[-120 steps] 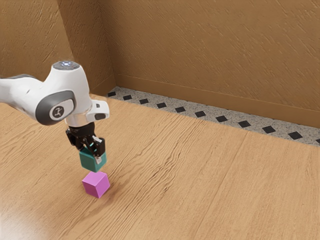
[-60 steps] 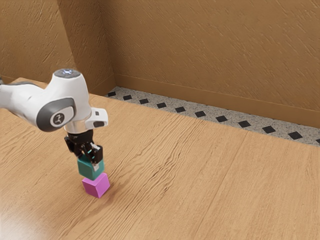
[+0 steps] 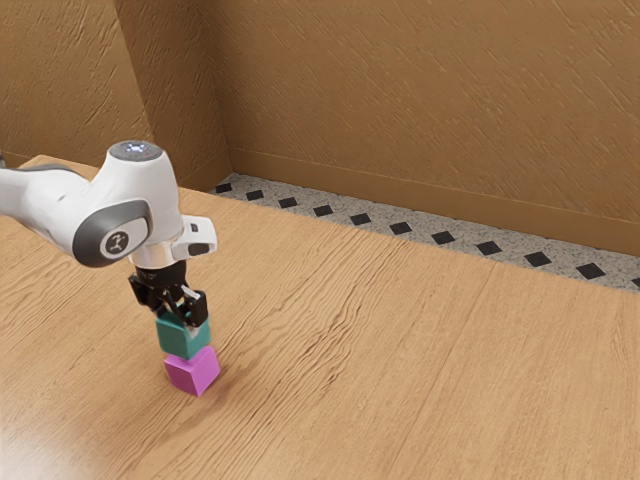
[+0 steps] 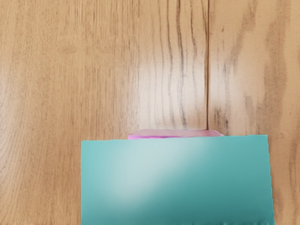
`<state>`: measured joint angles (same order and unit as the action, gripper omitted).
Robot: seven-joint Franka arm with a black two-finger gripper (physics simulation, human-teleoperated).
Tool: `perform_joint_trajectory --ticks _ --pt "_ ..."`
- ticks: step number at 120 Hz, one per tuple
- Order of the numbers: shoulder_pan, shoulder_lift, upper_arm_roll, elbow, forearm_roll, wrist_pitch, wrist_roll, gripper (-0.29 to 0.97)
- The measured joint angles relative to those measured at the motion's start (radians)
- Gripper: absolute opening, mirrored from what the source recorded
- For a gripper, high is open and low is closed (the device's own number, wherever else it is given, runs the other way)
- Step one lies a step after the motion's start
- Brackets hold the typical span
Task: Pick up the blue block with one arm, and put the blue block on the pink block with one arm
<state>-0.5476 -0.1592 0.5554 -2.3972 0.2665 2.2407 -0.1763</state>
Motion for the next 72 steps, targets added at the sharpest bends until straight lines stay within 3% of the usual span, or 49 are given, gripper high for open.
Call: perform_joint_trajectory --ticks 12,28,72 --pt "0.000 -0.001 0.001 -0.002 -0.025 0.001 0.010 0.27" --pt "-0.011 -0.015 0.001 -0.003 -0.053 0.000 0.034 0.41" --pt "-0.012 -0.025 0.002 -0.010 -0.074 0.005 0.087 0.61"
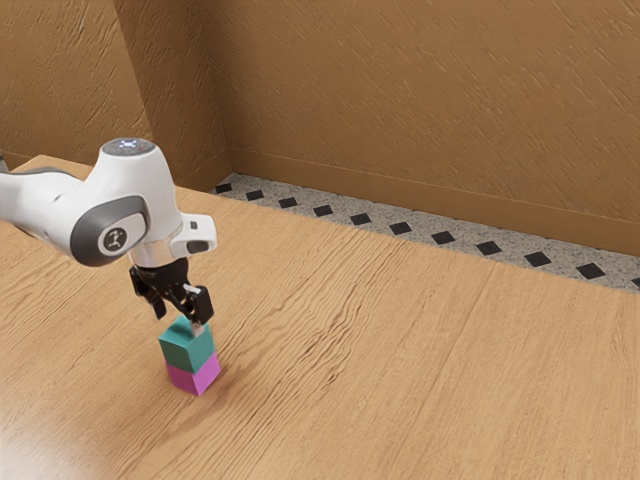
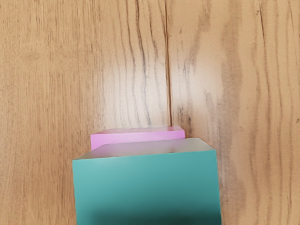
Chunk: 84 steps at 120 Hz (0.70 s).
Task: Pick up the blue block with one arm, and put the blue block on the pink block with one arm
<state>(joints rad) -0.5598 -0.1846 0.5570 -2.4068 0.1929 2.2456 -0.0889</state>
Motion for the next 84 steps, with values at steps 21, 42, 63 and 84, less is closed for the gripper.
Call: perform_joint_trajectory --ticks 21,42,63,84 --pt "-0.005 -0.016 -0.001 0.021 -0.005 -0.002 0.017 0.63" --pt "-0.005 -0.019 -0.003 0.109 -0.049 -0.031 0.029 0.65" --pt "-0.005 -0.018 -0.003 0.126 -0.072 -0.053 0.039 0.65" --pt "-0.004 -0.019 -0.003 0.127 -0.077 -0.061 0.047 0.65"
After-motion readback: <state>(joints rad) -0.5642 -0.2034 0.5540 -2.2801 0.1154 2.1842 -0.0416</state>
